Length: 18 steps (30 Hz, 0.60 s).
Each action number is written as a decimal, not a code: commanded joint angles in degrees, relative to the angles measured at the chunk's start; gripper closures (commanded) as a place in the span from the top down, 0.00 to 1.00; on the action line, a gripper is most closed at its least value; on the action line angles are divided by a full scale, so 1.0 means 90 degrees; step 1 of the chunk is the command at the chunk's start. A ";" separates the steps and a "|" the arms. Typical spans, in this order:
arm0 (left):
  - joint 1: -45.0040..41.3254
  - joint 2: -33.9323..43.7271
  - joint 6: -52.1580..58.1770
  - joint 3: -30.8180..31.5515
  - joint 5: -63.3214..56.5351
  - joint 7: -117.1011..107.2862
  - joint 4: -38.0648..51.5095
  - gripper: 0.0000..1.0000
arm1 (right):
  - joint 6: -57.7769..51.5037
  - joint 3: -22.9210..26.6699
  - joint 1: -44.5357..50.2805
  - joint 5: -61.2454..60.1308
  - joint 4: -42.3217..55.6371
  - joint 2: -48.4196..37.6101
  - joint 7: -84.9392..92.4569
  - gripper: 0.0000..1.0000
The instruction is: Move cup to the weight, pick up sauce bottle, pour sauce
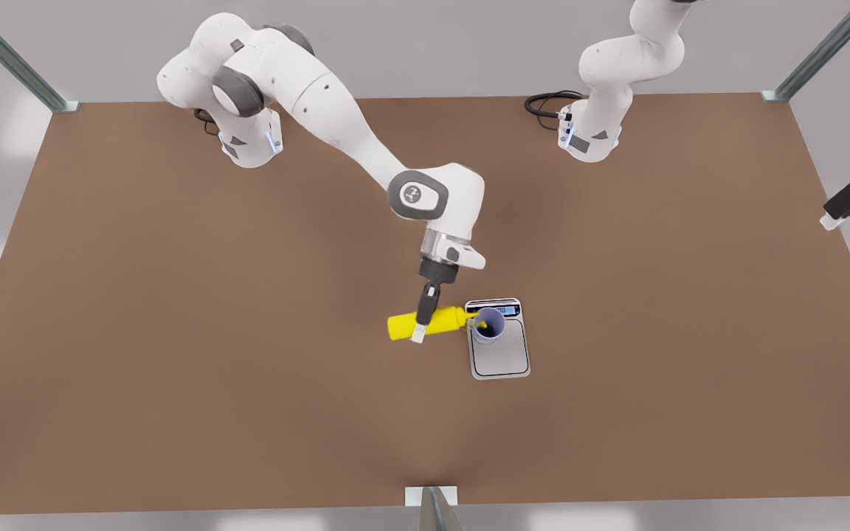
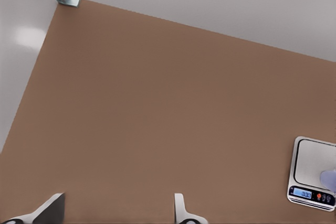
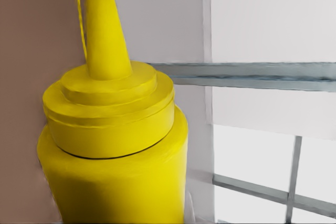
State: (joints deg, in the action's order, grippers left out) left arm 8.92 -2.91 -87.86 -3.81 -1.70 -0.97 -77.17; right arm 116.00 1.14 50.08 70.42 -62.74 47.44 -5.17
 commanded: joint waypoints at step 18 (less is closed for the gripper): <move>-0.1080 -0.0078 -0.0228 -0.0036 -0.0026 0.0000 0.0000 1.00 | -0.1405 0.0030 0.0588 0.2995 0.0262 0.1115 0.1385 0.57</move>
State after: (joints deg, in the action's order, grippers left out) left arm -2.20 -3.61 -89.91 -4.11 -1.91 -0.97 -77.09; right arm 102.82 1.35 55.37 98.46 -60.40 57.73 7.31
